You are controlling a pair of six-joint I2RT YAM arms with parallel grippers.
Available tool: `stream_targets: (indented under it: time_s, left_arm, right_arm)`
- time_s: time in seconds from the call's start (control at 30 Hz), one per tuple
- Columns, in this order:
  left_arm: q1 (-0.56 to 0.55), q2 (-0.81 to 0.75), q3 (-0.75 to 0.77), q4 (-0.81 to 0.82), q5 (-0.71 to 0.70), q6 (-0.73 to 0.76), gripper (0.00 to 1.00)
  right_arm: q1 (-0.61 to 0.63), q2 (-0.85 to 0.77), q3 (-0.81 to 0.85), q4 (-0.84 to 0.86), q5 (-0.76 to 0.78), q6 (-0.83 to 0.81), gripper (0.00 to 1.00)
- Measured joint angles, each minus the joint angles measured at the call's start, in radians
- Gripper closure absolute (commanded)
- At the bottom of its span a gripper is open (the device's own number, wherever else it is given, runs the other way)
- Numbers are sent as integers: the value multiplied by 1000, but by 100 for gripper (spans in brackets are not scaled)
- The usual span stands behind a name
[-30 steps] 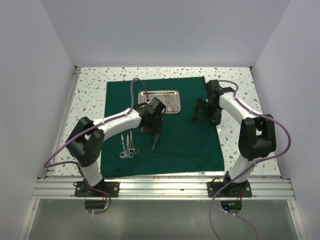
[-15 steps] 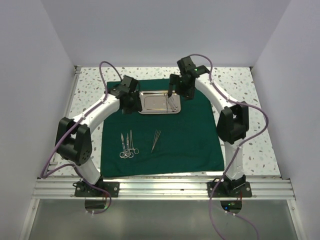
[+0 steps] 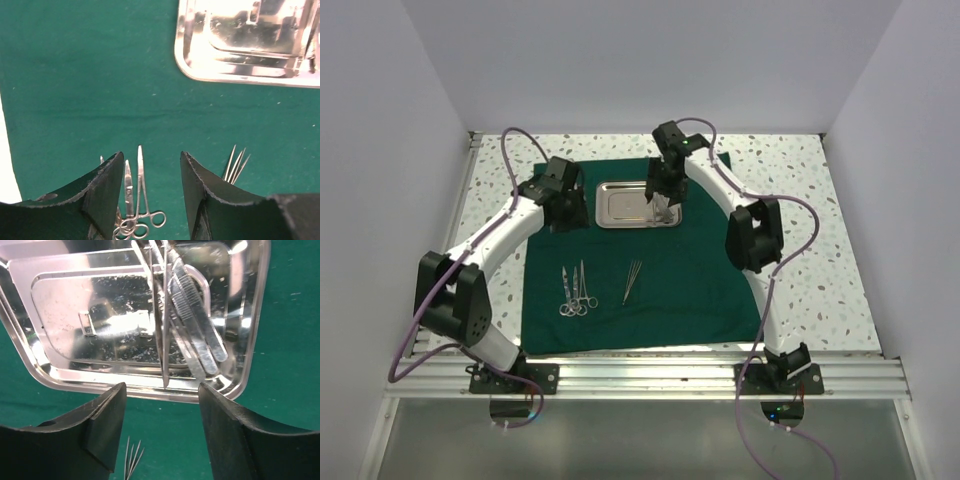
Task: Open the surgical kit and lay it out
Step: Pick up the medical item from the container.
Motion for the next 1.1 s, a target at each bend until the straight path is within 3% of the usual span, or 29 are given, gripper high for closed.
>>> stream_targets:
  time_s: [0.53, 0.73, 0.87, 1.1]
  left_arm:
    - [27, -82, -111, -1, -8, 1, 49]
    - [37, -98, -131, -1, -13, 16, 49]
    - [39, -102, -142, -1, -16, 22, 50]
    - [54, -103, -145, 2, -15, 24, 50]
  right_arm:
    - [47, 105, 56, -25, 15, 3, 44]
    - [46, 147, 105, -33, 32, 8, 52]
    - [47, 162, 129, -47, 51, 11, 65]
    - [65, 186, 168, -82, 123, 2, 76]
